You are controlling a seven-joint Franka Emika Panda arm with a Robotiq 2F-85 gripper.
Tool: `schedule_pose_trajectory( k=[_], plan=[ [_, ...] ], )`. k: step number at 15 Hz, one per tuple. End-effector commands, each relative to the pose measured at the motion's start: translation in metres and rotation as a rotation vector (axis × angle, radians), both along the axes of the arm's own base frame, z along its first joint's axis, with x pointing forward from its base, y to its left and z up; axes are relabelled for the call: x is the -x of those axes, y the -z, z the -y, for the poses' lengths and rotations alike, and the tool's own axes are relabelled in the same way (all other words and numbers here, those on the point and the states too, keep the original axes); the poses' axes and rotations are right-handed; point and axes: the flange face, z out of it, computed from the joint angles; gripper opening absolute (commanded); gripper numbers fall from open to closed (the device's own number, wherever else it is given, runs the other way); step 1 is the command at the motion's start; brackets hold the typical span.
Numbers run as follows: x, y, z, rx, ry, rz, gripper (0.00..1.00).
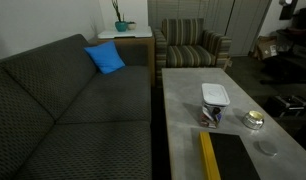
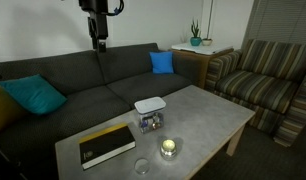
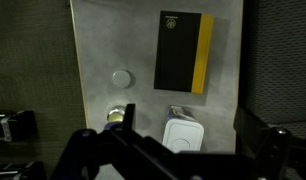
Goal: Remove the white lid from the clear container
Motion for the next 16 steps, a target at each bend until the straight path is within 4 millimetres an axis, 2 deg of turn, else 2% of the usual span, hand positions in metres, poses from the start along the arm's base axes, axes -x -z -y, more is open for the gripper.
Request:
schedule_pose_trajectory(
  k=[1, 5, 9, 13, 16],
  plan=[
    [-0.001, -0.001, -0.001, -0.001, -0.001, 0.001, 1.0],
    [-0.002, -0.002, -0.003, -0.002, -0.004, 0.004, 1.0],
    [-0.015, 0.001, -0.009, -0.068, -0.011, 0.01, 1.0],
    [-0.041, 0.007, -0.012, -0.08, -0.006, 0.042, 1.0],
    [-0.074, 0.018, -0.014, -0.087, 0.002, 0.145, 1.0]
  ],
)
